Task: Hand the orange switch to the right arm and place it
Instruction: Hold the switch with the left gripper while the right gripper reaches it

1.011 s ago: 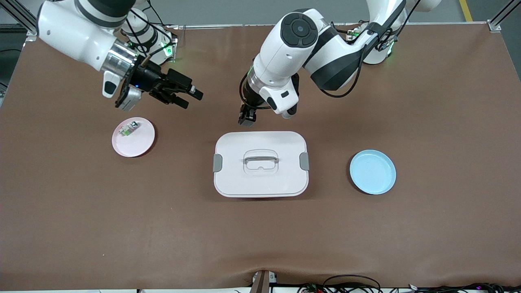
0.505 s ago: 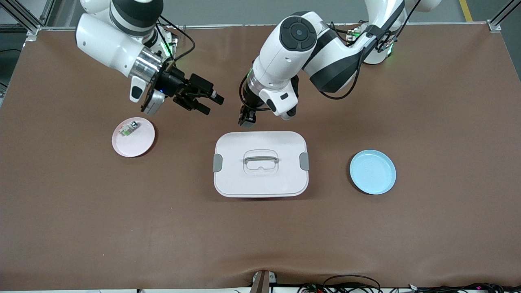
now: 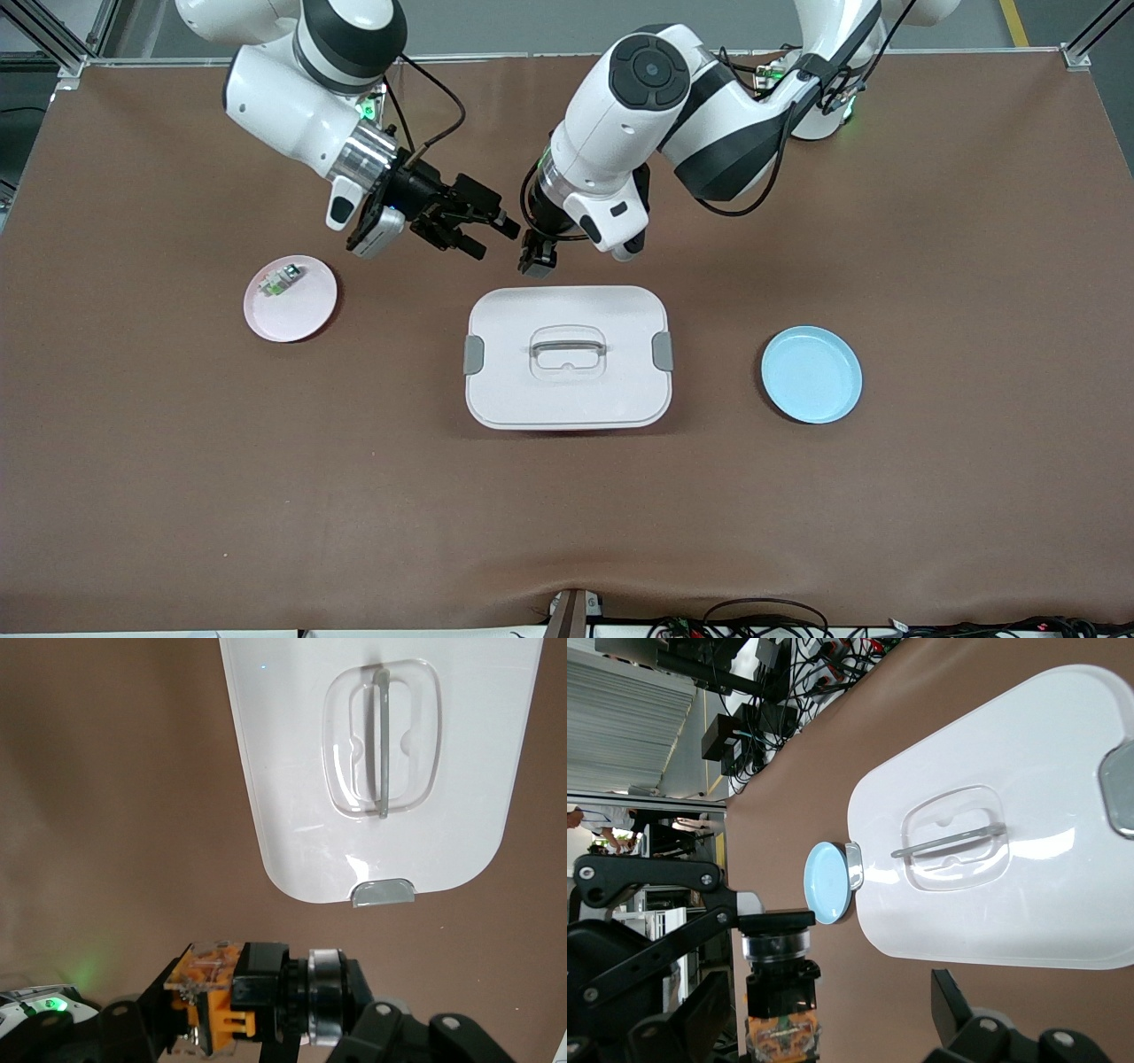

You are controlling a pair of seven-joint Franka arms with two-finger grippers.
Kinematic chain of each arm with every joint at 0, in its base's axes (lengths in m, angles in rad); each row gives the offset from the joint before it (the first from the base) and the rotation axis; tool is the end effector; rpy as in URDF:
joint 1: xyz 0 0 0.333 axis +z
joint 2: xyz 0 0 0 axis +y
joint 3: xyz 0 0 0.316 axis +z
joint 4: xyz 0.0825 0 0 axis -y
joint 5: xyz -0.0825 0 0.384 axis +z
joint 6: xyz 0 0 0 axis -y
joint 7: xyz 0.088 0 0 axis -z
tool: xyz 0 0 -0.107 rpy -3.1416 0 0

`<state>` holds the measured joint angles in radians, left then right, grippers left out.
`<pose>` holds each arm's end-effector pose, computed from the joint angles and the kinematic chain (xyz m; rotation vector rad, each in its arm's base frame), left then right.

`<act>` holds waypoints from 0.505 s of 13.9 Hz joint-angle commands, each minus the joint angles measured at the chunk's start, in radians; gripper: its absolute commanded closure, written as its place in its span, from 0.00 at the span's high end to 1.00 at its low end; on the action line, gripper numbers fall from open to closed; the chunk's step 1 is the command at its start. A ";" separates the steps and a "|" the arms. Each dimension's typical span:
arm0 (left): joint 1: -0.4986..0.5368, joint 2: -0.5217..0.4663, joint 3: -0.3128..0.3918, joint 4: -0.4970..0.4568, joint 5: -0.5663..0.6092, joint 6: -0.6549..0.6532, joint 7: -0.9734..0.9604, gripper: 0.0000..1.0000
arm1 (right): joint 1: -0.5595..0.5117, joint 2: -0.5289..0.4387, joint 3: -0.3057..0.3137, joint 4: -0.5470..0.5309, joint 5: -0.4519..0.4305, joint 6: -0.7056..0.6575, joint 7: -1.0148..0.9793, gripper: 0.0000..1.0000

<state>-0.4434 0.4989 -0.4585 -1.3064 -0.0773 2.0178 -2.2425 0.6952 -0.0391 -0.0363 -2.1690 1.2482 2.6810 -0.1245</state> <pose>0.4971 -0.5189 0.5052 2.1433 1.8844 -0.4041 0.4603 0.3187 0.4550 -2.2056 0.2546 -0.2708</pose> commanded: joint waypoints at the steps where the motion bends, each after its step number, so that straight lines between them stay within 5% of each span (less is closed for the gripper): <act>1: -0.014 0.012 0.009 0.029 -0.009 0.001 -0.012 0.00 | 0.038 0.033 -0.010 0.034 0.050 0.030 -0.024 1.00; 7: -0.014 0.015 0.009 0.027 -0.009 0.004 -0.012 0.00 | 0.085 0.033 -0.010 0.035 0.085 0.083 -0.014 1.00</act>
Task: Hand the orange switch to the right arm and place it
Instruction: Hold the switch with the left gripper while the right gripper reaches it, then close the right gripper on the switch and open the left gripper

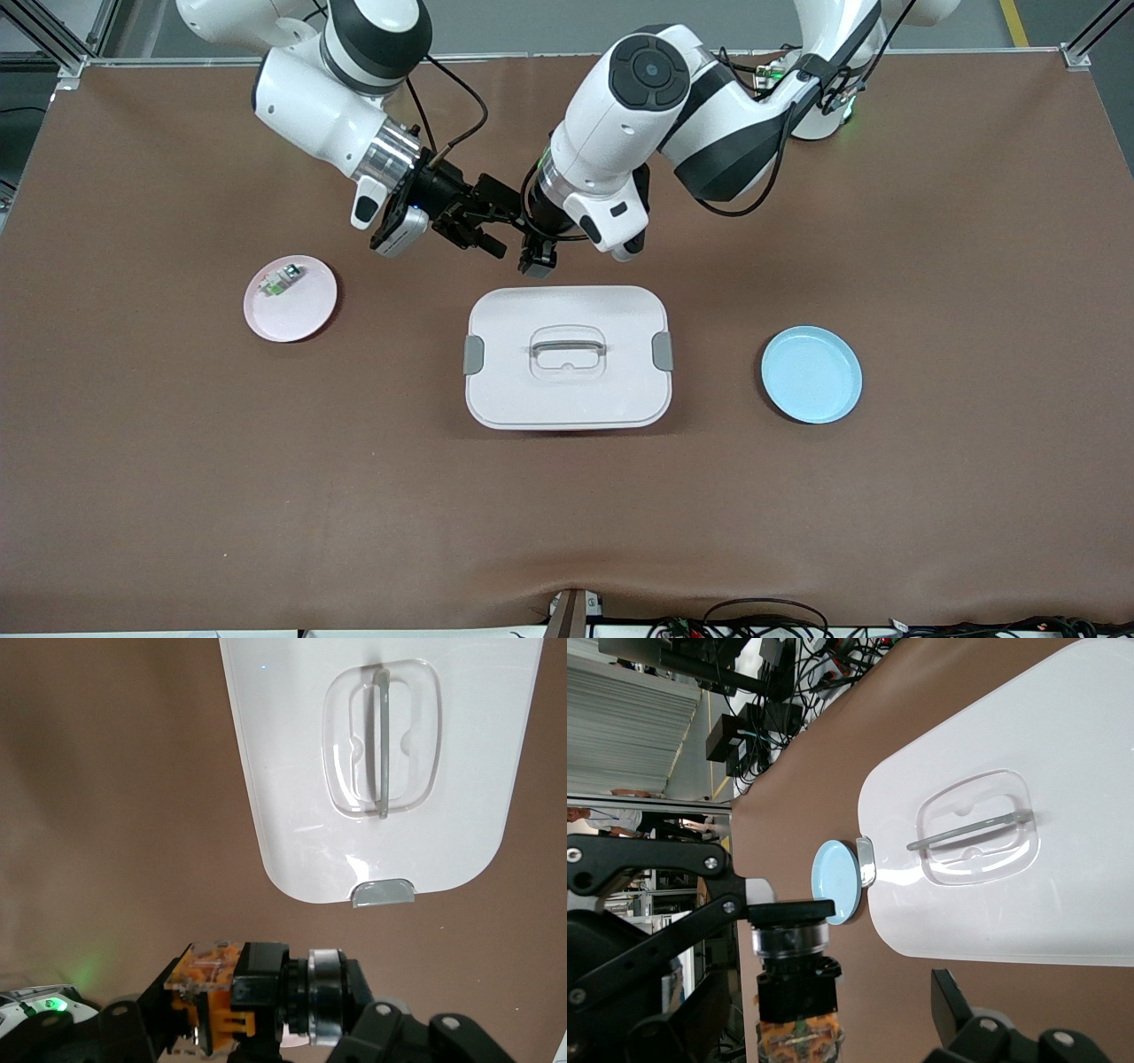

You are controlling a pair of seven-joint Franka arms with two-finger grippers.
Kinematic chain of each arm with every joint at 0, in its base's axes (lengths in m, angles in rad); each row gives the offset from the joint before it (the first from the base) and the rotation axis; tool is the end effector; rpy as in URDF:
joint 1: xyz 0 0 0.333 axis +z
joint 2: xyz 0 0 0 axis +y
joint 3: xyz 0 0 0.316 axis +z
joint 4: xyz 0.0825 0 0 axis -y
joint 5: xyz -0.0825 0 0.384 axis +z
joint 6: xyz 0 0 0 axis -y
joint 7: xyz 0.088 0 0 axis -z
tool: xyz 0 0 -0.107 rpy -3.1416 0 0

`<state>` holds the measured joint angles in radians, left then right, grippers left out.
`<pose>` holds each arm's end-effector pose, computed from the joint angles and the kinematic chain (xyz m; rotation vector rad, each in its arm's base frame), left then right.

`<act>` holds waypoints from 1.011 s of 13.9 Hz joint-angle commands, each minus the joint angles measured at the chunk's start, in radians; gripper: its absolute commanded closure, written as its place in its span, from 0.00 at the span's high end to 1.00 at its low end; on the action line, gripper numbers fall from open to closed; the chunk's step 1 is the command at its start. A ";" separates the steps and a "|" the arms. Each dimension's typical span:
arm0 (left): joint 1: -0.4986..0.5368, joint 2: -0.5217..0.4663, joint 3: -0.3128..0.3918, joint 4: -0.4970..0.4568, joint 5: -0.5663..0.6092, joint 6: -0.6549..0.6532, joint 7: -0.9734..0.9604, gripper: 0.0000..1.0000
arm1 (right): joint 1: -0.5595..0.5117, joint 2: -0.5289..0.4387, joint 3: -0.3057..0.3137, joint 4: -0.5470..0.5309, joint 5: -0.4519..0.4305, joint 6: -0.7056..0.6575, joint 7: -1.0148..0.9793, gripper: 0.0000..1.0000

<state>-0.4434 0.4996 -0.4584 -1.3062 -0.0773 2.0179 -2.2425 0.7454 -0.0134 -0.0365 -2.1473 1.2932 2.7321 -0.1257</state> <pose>0.4973 -0.5189 0.5048 2.1433 1.8848 -0.4045 0.4529 0.3401 0.4526 -2.1889 0.2707 -0.2787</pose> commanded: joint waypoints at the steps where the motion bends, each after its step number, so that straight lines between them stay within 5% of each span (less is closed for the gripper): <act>1: -0.014 0.014 0.009 0.028 -0.009 0.002 -0.012 0.00 | 0.037 0.006 -0.010 0.014 0.040 0.032 -0.011 1.00; 5: -0.014 0.020 0.009 0.027 -0.009 0.004 -0.012 0.00 | 0.048 0.006 -0.010 0.010 0.038 0.035 -0.032 0.94; 7: -0.014 0.020 0.009 0.027 -0.009 0.004 -0.012 0.00 | 0.054 0.007 -0.010 0.009 0.038 0.061 -0.073 0.52; 8: -0.014 0.020 0.009 0.027 -0.009 0.002 -0.012 0.00 | 0.055 0.007 -0.010 0.009 0.038 0.063 -0.089 0.42; 14: -0.012 0.020 0.009 0.027 -0.009 0.004 -0.012 0.00 | 0.055 0.015 -0.010 -0.002 0.040 0.061 -0.072 0.35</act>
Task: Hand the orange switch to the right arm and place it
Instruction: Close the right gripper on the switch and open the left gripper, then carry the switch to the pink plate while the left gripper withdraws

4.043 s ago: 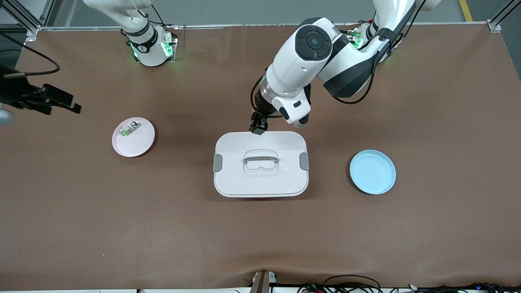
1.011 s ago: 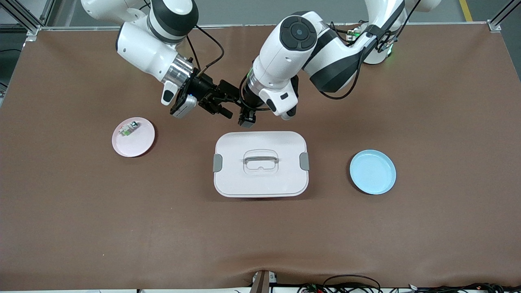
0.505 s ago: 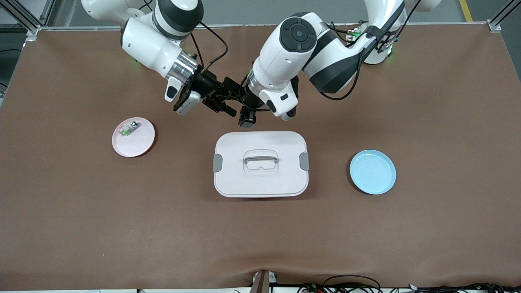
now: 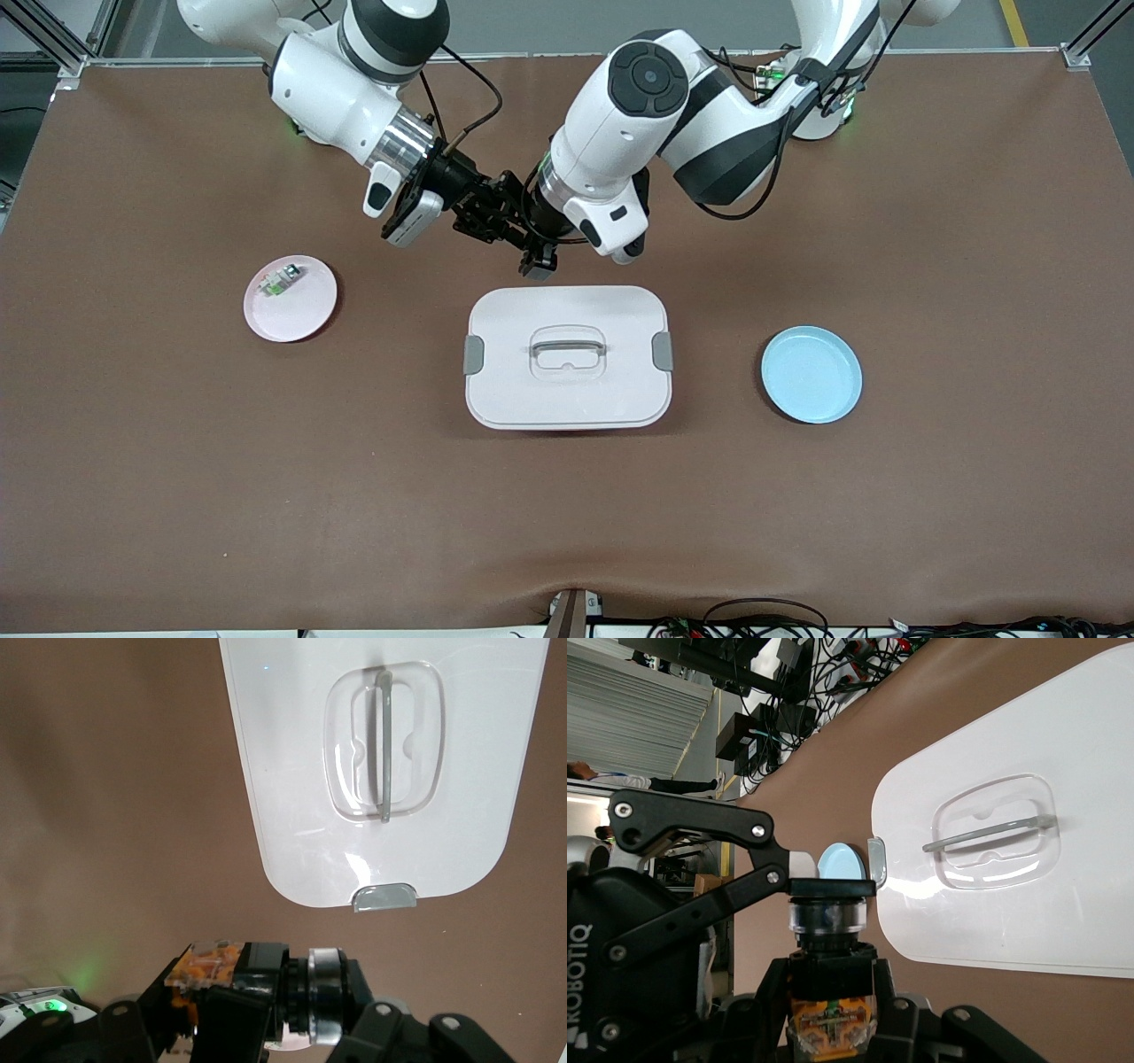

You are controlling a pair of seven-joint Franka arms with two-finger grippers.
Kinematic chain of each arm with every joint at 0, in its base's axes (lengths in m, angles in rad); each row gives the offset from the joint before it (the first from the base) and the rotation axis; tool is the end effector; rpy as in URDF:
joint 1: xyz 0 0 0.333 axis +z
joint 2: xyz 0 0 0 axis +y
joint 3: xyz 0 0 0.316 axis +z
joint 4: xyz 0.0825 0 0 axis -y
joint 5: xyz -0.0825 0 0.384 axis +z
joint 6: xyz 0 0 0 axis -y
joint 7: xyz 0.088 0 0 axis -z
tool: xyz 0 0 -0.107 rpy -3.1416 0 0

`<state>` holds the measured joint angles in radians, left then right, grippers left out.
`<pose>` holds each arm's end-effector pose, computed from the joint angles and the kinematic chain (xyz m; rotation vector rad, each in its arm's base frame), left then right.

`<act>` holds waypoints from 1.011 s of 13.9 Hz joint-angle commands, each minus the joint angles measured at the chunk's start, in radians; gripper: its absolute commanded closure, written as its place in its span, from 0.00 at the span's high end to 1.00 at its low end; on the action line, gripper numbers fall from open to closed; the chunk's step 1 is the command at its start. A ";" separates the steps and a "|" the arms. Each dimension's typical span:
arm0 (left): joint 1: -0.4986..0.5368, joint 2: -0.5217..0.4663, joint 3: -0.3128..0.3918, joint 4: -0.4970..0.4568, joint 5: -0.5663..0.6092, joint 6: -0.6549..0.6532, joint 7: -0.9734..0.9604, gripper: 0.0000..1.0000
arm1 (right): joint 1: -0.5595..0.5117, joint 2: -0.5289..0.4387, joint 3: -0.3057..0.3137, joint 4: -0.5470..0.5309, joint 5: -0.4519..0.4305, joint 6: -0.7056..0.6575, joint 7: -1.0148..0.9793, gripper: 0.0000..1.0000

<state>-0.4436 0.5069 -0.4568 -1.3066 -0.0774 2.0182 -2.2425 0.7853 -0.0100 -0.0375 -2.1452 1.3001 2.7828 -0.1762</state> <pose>0.4989 -0.5190 0.4995 2.1457 1.8918 -0.4083 0.4437 0.3526 0.4541 -2.1999 0.2090 -0.3363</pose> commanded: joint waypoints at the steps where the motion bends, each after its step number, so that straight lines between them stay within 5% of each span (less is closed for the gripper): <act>1: -0.012 0.013 0.007 0.027 -0.010 0.002 -0.014 0.02 | 0.015 0.012 -0.008 -0.004 0.033 0.011 -0.022 0.04; 3: -0.010 0.012 0.007 0.027 -0.009 0.002 -0.014 0.37 | 0.015 0.012 -0.008 -0.004 0.033 0.009 0.021 0.00; 4: -0.010 0.010 0.007 0.027 -0.004 0.002 -0.011 0.99 | 0.015 0.012 -0.008 -0.002 0.033 0.008 0.023 0.00; 10: 0.054 -0.022 0.009 0.027 0.001 -0.058 0.058 1.00 | 0.012 0.013 -0.010 0.004 0.031 0.000 0.015 0.00; 14: 0.170 -0.094 0.010 0.026 0.002 -0.162 0.284 1.00 | -0.011 0.012 -0.015 -0.007 -0.056 -0.032 -0.034 0.00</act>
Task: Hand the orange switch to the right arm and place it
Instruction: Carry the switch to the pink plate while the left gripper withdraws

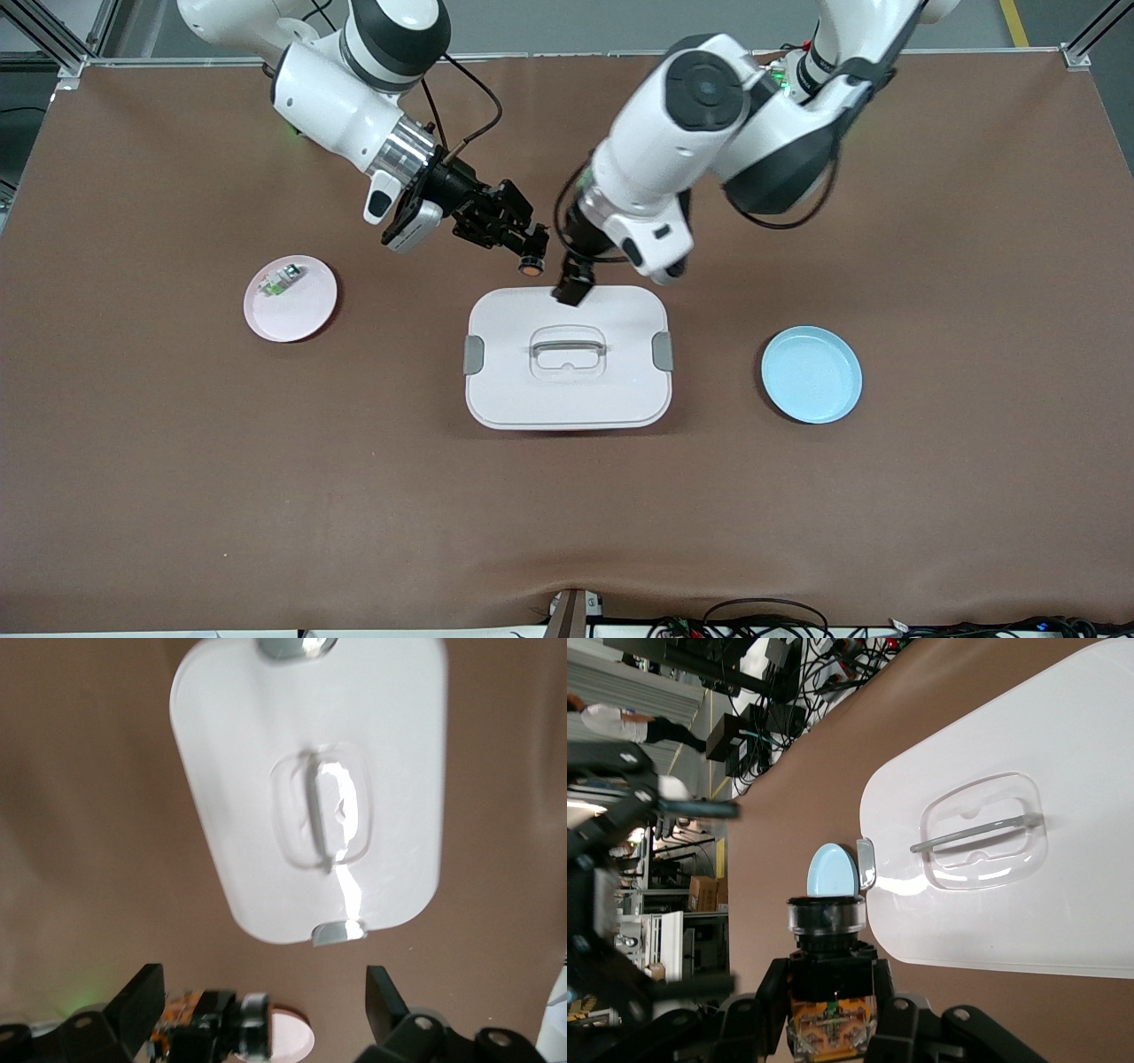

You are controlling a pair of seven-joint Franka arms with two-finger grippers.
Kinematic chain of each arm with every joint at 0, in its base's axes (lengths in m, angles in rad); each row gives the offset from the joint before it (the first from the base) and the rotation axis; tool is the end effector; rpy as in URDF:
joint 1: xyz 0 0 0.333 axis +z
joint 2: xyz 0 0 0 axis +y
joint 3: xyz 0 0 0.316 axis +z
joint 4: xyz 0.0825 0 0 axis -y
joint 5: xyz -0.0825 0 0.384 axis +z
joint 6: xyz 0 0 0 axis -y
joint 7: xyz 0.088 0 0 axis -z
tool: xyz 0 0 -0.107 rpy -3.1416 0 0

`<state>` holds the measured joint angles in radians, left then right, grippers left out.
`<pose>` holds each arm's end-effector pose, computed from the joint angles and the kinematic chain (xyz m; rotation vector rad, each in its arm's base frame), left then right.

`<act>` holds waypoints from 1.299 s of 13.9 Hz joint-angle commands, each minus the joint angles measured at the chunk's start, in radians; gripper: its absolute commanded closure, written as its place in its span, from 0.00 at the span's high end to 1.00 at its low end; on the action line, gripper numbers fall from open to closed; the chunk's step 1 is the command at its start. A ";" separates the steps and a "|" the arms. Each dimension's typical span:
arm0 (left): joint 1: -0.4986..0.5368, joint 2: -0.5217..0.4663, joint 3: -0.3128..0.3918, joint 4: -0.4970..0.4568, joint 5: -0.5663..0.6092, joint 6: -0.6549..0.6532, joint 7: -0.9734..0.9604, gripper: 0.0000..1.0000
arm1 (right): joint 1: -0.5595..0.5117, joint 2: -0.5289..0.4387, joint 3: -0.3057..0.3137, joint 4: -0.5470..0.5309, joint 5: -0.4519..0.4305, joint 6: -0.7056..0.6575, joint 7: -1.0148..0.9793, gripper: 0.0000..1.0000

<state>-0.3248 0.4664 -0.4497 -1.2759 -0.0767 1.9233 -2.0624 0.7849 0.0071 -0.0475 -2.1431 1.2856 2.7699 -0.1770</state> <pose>0.5483 -0.4469 0.5308 2.2141 1.8109 -0.3302 0.4483 0.3513 0.4453 -2.2192 0.2024 -0.3249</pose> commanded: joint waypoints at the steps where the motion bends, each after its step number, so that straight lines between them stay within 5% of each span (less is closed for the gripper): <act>1: 0.084 -0.072 0.003 -0.007 0.006 -0.088 0.175 1.00 | -0.022 -0.006 -0.005 -0.012 -0.057 -0.036 -0.036 0.00; 6: 0.214 -0.123 0.000 -0.020 0.168 -0.226 0.593 1.00 | -0.114 -0.016 -0.009 -0.021 -0.274 -0.214 -0.033 0.00; 15: 0.463 -0.178 -0.001 -0.022 0.290 -0.300 1.267 1.00 | -0.372 -0.139 -0.008 0.003 -1.006 -0.752 -0.068 0.00; 18: 0.524 -0.196 -0.001 -0.023 0.290 -0.396 1.439 1.00 | -0.432 -0.163 -0.009 -0.004 -1.059 -0.822 -0.249 0.00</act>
<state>0.1757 0.2993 -0.4419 -1.2797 0.1969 1.5914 -0.7047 0.3994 -0.1275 -0.0720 -2.1346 0.2582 1.9835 -0.3295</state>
